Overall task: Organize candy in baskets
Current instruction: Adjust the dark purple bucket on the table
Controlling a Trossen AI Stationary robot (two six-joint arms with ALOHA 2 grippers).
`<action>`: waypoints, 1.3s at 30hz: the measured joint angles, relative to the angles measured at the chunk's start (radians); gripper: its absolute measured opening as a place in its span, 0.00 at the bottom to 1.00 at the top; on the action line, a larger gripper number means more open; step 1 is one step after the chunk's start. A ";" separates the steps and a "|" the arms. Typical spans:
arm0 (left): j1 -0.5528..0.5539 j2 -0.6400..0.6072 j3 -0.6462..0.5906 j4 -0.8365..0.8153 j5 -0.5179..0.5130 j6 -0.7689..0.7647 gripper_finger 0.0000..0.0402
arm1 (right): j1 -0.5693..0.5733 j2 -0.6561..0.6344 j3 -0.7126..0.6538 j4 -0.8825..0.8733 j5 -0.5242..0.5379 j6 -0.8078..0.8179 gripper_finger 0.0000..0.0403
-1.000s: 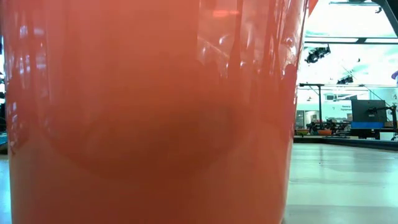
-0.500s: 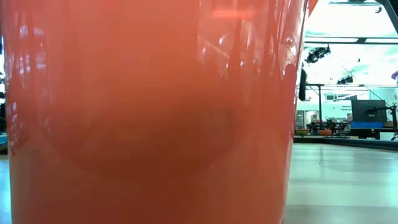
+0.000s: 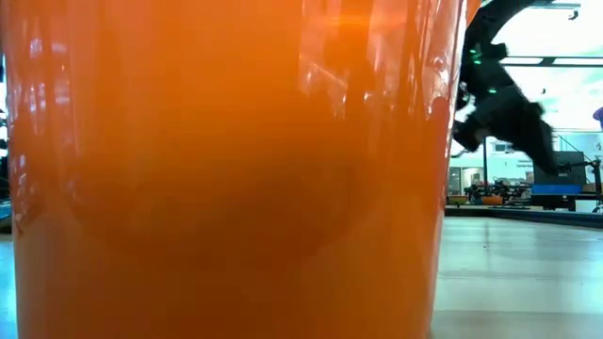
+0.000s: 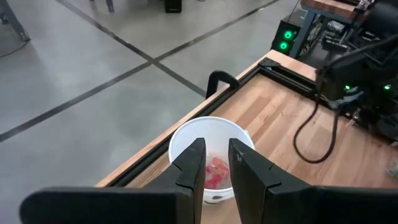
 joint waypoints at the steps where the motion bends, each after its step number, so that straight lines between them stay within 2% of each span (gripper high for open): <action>1: 0.000 0.000 0.000 0.000 0.000 0.000 0.14 | 0.000 -0.019 -0.032 0.009 -0.017 0.010 0.34; 5: 0.000 0.000 0.000 0.000 0.000 0.008 0.14 | 0.006 -0.074 -0.147 0.029 -0.142 0.074 0.34; 7: 0.000 0.000 0.000 0.000 0.000 0.016 0.14 | 0.021 -0.089 -0.138 0.064 -0.183 0.107 0.34; 13: 0.006 0.000 0.000 -0.004 -0.007 0.017 0.14 | 0.074 -0.090 -0.116 0.068 -0.222 0.155 0.34; 27: 0.006 0.000 0.000 -0.031 -0.007 0.036 0.14 | 0.255 -0.089 -0.116 0.011 -0.232 0.203 0.34; 39: 0.006 0.000 0.000 -0.057 -0.007 0.038 0.14 | 0.445 -0.088 -0.116 0.062 -0.419 0.388 0.34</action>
